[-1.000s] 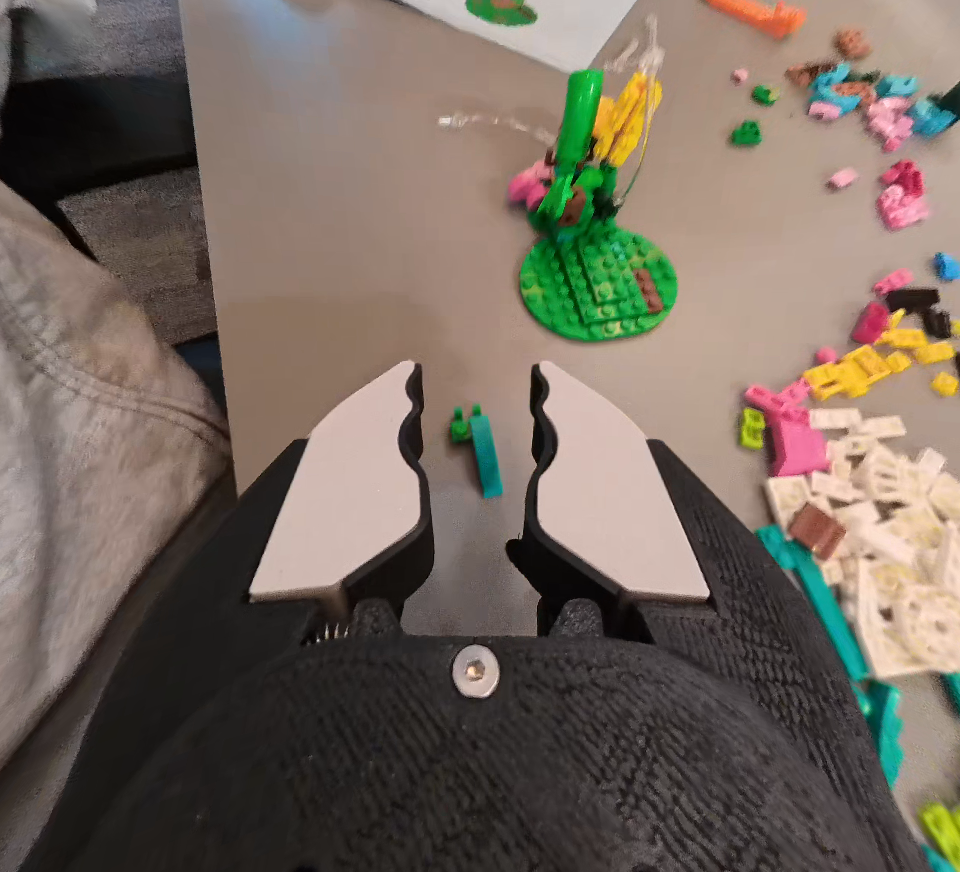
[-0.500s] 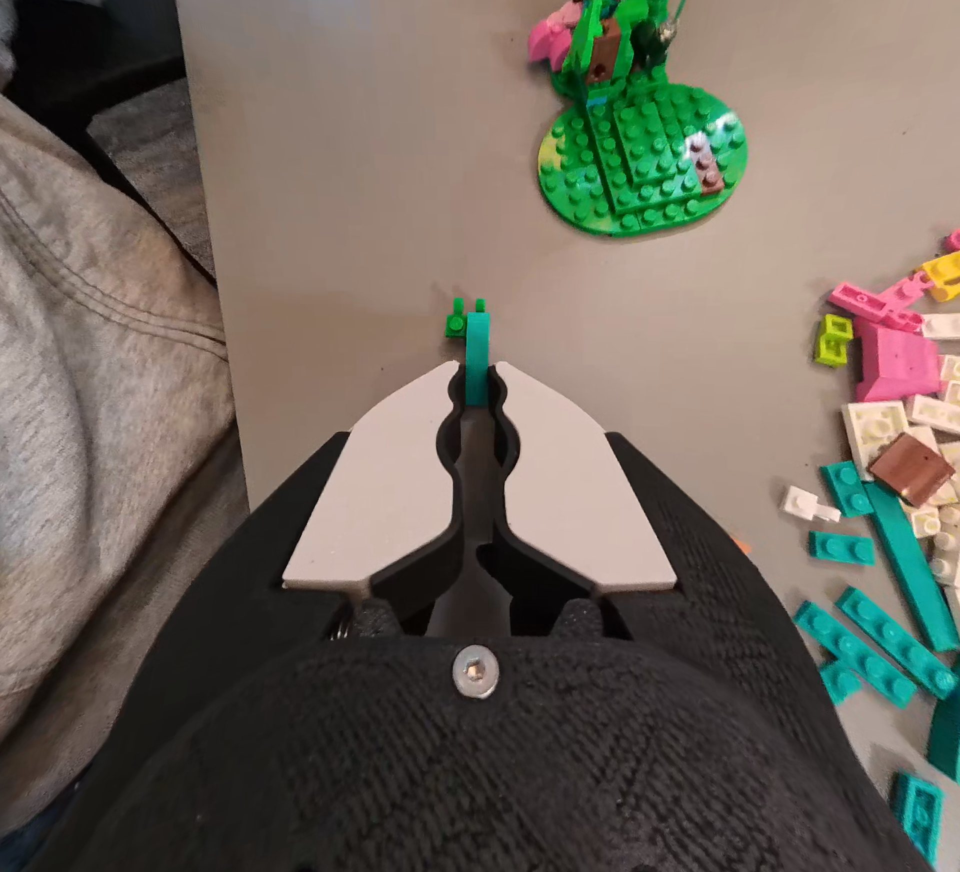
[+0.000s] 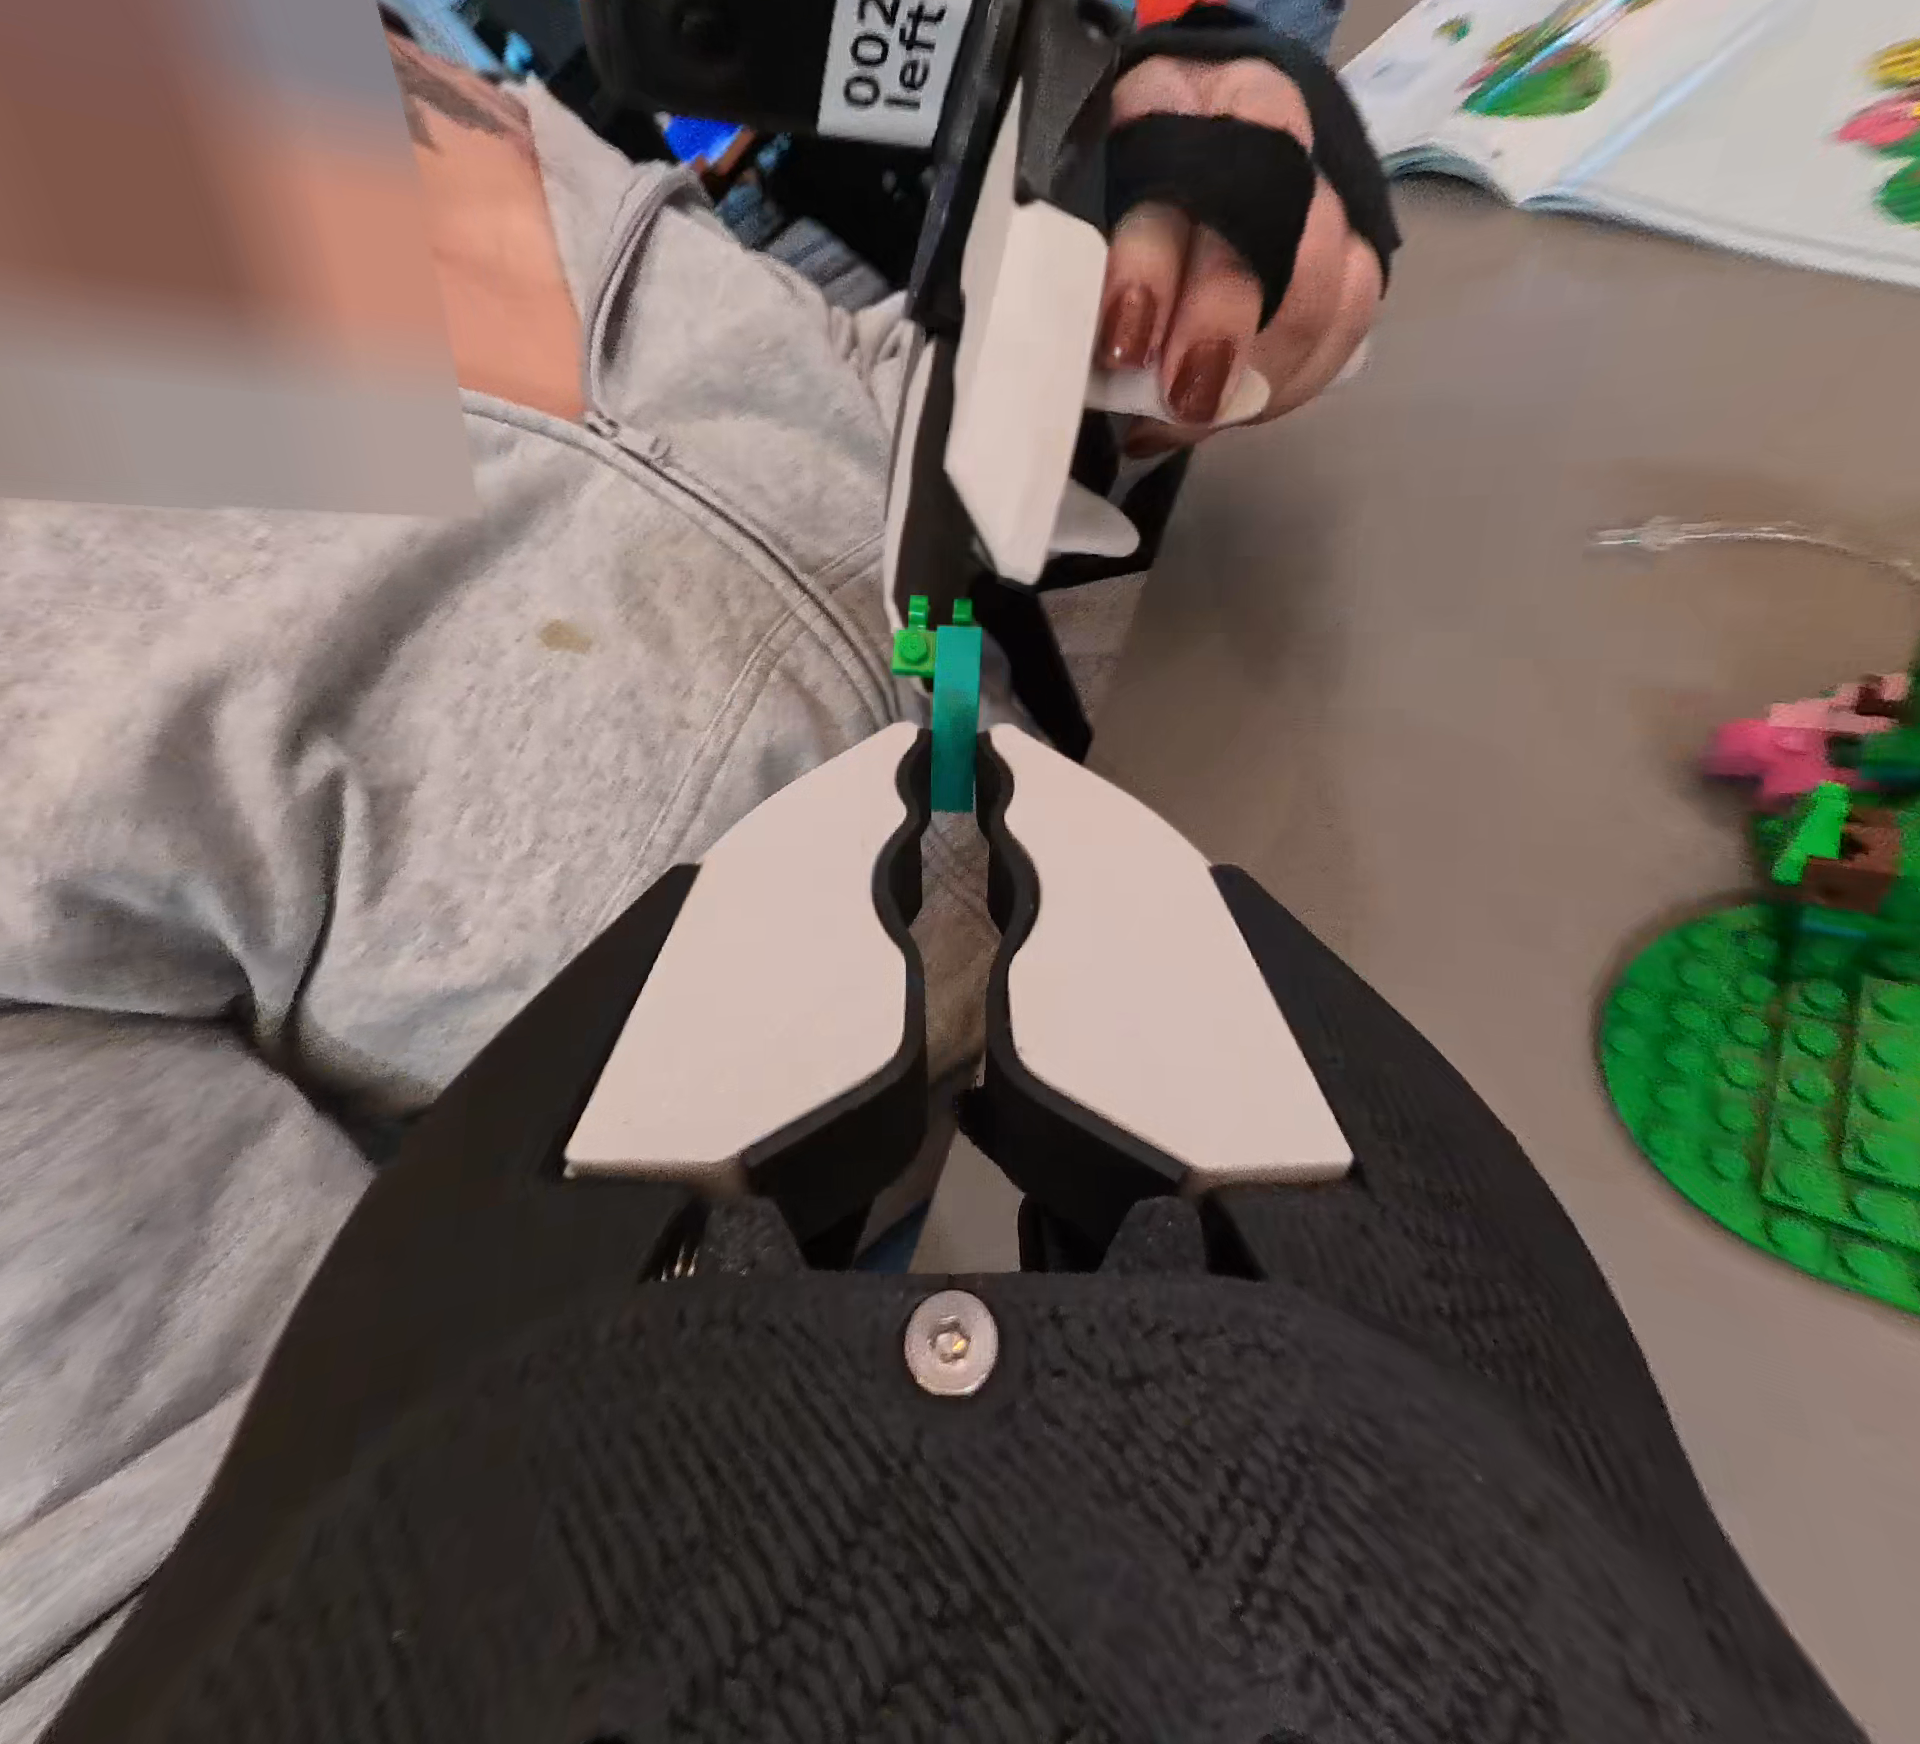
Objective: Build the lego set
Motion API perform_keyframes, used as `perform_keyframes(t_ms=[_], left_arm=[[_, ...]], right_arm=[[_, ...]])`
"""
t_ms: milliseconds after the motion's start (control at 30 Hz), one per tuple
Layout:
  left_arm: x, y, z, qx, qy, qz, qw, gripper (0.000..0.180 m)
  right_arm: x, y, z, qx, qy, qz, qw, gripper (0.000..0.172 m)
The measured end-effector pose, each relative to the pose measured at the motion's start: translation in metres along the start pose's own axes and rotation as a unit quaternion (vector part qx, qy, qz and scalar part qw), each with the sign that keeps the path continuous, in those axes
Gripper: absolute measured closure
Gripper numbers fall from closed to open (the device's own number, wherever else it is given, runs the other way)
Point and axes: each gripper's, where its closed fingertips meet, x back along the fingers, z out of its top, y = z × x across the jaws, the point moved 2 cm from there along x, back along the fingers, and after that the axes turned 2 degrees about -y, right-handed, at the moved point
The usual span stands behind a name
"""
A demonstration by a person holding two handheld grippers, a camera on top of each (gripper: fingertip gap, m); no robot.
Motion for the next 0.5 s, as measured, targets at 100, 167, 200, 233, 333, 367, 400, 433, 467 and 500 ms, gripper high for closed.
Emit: perform_keyframes(t_ms=[100,167,200,233,333,367,400,433,467,500], left_arm=[[0.003,0.005,0.008,-0.002,0.013,-0.022,1.0,0.151],[0.004,0.009,0.011,-0.006,0.018,-0.031,0.999,0.156],[0.004,0.009,0.011,-0.009,0.02,-0.032,0.999,0.158],[0.004,0.01,0.012,-0.014,0.022,-0.034,0.999,0.161],[0.005,0.009,0.011,-0.03,0.022,-0.023,0.999,0.169],[0.006,0.009,0.011,-0.031,0.021,-0.022,0.999,0.169],[0.006,0.009,0.011,-0.032,0.02,-0.023,0.999,0.169],[0.006,0.01,0.011,-0.034,0.018,-0.026,0.999,0.17],[0.006,0.011,0.01,-0.036,0.012,-0.032,0.999,0.17],[0.006,0.012,0.008,-0.038,0.003,-0.037,0.999,0.17]], right_arm=[[-0.006,-0.007,0.003,-0.002,-0.018,0.043,0.999,0.166],[-0.007,-0.011,0.007,-0.006,-0.011,0.068,0.998,0.166],[-0.008,-0.012,0.008,-0.008,-0.007,0.076,0.997,0.166],[-0.008,-0.012,0.009,-0.01,-0.005,0.08,0.997,0.166],[-0.008,-0.012,0.009,-0.02,-0.003,0.092,0.996,0.166],[-0.008,-0.011,0.009,-0.022,-0.004,0.094,0.995,0.166],[-0.008,-0.011,0.008,-0.024,-0.005,0.096,0.995,0.166],[-0.009,-0.011,0.008,-0.024,-0.006,0.096,0.995,0.166],[-0.009,-0.011,0.008,-0.024,-0.007,0.095,0.995,0.166],[-0.01,-0.011,0.007,-0.023,-0.01,0.09,0.996,0.166]])
